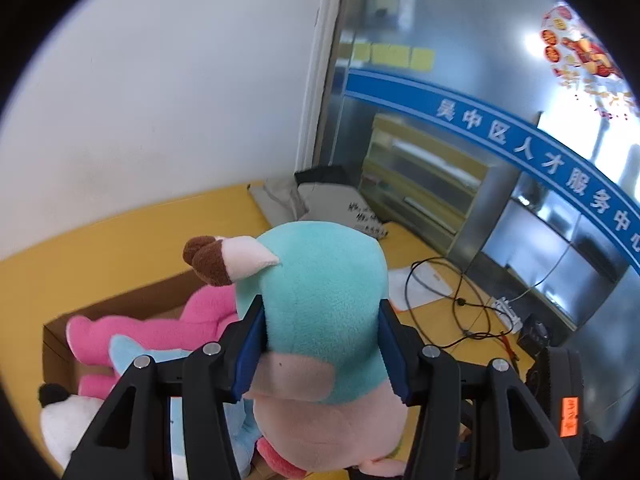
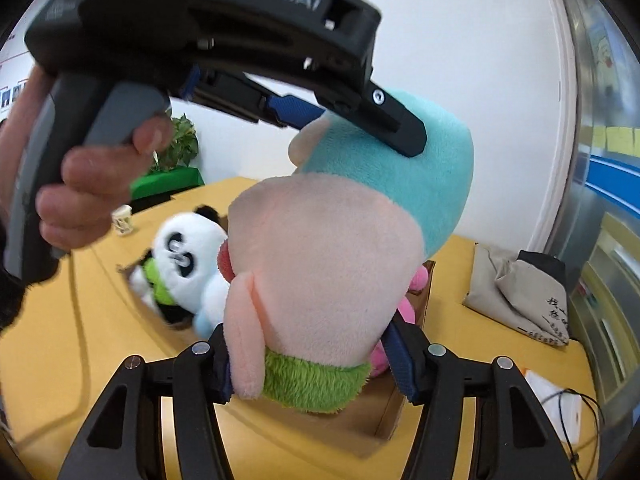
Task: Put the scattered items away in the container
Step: 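Lift the pig plush with both grippers and carry it over the box, then lower the pig plush into the box beside the light-blue plush, open both grippers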
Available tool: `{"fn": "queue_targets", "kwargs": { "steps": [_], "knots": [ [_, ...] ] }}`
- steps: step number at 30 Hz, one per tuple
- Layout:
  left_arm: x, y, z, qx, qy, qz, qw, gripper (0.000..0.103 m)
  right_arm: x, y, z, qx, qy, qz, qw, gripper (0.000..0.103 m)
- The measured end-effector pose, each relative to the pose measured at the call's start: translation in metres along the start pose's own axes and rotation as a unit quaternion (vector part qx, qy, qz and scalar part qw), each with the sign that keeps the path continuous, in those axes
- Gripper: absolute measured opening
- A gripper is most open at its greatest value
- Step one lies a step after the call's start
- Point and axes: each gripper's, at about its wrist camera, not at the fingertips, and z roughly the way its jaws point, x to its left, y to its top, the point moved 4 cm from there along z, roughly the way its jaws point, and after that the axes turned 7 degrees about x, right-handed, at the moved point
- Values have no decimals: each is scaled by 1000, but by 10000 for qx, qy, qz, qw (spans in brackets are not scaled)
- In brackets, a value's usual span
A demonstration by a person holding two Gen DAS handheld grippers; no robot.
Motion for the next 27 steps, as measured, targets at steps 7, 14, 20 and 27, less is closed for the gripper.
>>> {"fn": "queue_targets", "kwargs": {
  "steps": [7,14,20,27],
  "knots": [
    [17,-35,90,768,-169,-121,9968,51,-27,-46,88,865,87,254,9959,69],
    [18,-44,95,729,-274,-157,9968,52,-44,-76,87,1265,249,788,9885,82],
    [6,-48,73,577,130,-204,9980,63,-49,-88,44,1245,428,1524,9795,99],
    [1,-76,-9,42,441,-222,9988,63,-31,-98,0,1115,454,1809,9761,101]
  ]
}}
